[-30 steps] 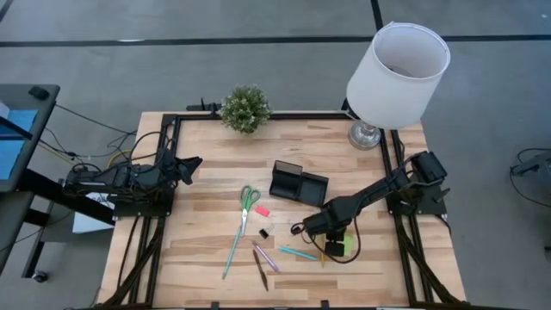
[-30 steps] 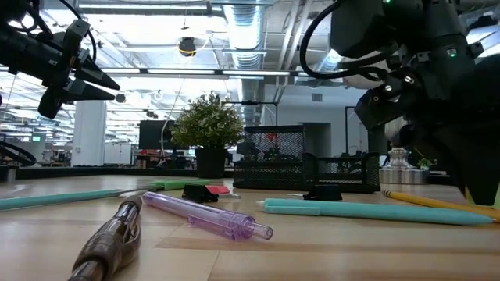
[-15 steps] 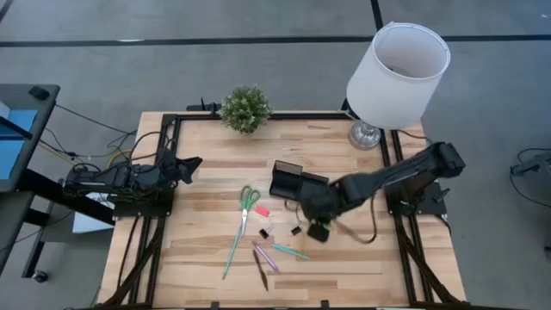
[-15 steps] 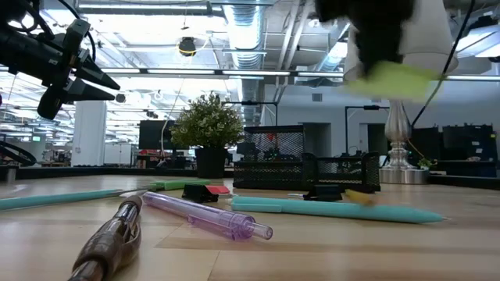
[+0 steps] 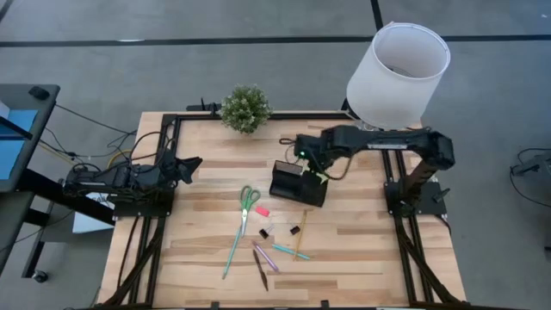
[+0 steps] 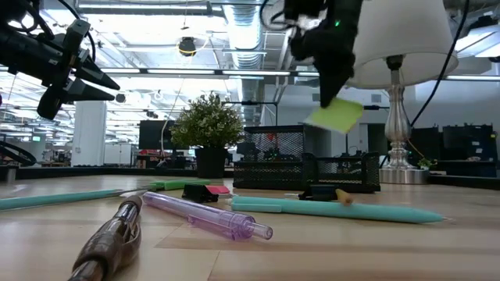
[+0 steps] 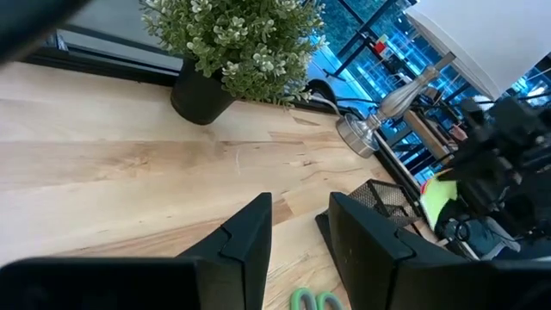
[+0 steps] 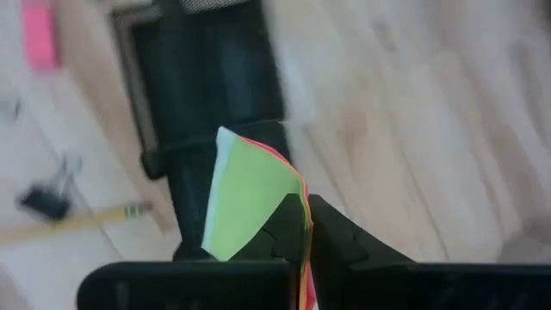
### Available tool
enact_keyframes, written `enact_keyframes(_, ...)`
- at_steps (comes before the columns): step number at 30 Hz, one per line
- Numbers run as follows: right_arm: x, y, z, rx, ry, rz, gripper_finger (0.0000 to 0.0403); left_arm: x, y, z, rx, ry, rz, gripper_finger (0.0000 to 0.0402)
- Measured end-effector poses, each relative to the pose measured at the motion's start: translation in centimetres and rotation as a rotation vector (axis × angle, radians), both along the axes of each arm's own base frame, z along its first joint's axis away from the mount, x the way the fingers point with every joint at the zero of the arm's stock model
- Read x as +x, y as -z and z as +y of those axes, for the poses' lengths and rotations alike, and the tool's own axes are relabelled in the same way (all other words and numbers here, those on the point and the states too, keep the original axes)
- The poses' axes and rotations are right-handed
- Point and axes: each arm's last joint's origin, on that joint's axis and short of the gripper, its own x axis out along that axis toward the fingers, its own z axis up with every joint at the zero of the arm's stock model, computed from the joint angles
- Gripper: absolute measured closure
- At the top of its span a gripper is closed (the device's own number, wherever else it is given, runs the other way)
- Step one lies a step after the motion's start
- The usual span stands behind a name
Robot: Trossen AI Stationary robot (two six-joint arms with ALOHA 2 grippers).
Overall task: Pick and place office supplies into organizer
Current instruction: Put the green sticky notes on the black desk organizer, then put the green scissors on the black desk organizer
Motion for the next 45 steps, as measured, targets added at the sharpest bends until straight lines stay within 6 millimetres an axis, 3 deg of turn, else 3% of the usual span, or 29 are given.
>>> enact_keyframes(7, 1.1, 4.0, -0.9, 0.045, -0.23, 0.197, 0.0402, 0.0, 0.0, 0.0, -0.001, 0.002, 0.0, 0.0292)
enact_keyframes(13, 2.4, 6.4, -0.3, 0.059, -0.284, 0.239, 0.0385, 0.0, 0.0, 0.0, -0.001, 0.002, 0.0, 0.0292)
enact_keyframes(26, 3.1, 7.1, 0.2, 0.064, -0.217, 0.221, 0.0263, 0.0, 0.0, 0.0, -0.001, 0.004, 0.001, 0.0292)
enact_keyframes(33, 3.8, 4.3, 0.8, 0.065, -0.136, 0.202, 0.0233, 0.2, 0.1, -0.3, -0.088, 0.114, -0.026, 0.0292)
enact_keyframes(40, 5.3, -1.6, 2.8, 0.065, -0.055, 0.054, 0.0242, 0.9, 0.0, -0.8, -0.218, 0.236, -0.054, 0.0292)
enact_keyframes(45, 6.6, -6.1, 4.3, 0.064, -0.06, -0.16, 0.0253, 3.0, -1.1, -1.1, -0.221, 0.294, -0.122, 0.0292)
